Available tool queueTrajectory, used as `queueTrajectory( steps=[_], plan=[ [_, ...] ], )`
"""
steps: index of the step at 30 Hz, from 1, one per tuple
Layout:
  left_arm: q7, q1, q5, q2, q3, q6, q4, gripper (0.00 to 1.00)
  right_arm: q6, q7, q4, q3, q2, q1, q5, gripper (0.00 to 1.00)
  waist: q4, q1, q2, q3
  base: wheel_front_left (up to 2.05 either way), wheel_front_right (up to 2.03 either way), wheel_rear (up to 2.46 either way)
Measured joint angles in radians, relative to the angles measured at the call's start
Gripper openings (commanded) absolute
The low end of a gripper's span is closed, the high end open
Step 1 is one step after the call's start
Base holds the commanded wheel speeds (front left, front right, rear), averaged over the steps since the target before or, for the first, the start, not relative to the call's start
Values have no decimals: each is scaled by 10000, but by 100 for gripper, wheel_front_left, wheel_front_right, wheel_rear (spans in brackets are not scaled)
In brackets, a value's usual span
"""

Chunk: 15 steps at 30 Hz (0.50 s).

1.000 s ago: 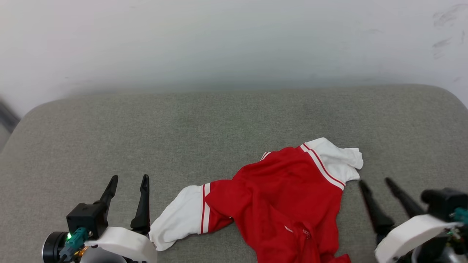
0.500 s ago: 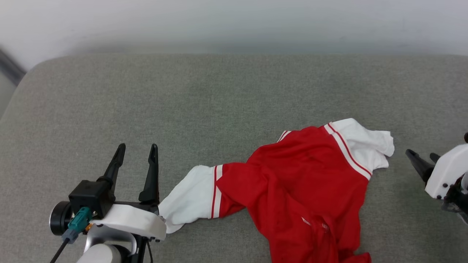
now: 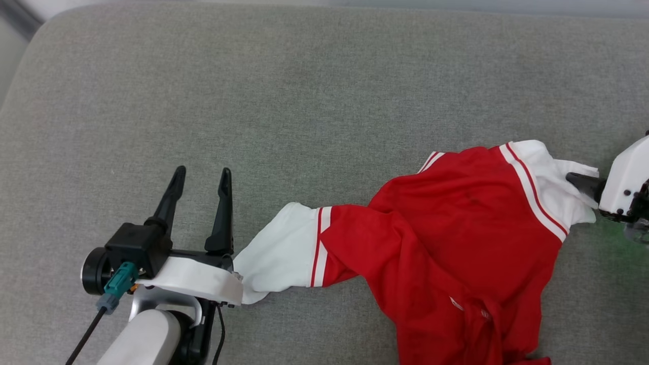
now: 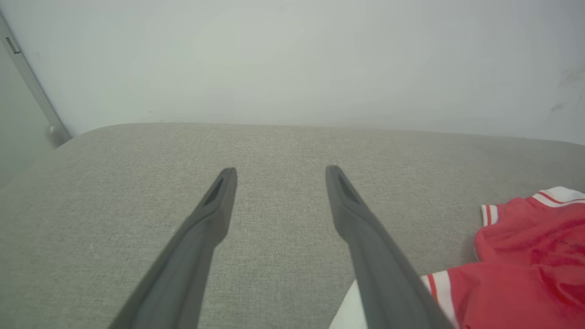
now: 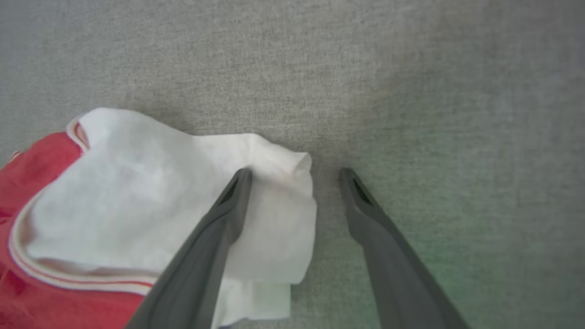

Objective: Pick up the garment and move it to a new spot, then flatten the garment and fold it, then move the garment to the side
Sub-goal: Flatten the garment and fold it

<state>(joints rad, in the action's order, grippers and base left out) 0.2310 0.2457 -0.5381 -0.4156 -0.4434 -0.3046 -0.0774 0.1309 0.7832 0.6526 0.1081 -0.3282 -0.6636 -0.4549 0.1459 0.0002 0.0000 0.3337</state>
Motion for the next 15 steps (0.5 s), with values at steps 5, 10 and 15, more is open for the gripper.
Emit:
queueTrajectory(
  steps=[5,10,15],
  plan=[
    [94,10,-31,69,23,117,290,100,6,564,617,63,-6,-354,280,82,74,0,0,-20,0,0,0],
    [-98,-6,-182,15,36,136,458,100,0,441,863,50,59,-373,420,0,29,-1,0,-249,0,0,0],
    [-1941,40,-842,-855,6,619,454,100,0,-203,510,-226,-17,-314,585,0,-189,-1,0,-697,0,0,0]
  ],
)
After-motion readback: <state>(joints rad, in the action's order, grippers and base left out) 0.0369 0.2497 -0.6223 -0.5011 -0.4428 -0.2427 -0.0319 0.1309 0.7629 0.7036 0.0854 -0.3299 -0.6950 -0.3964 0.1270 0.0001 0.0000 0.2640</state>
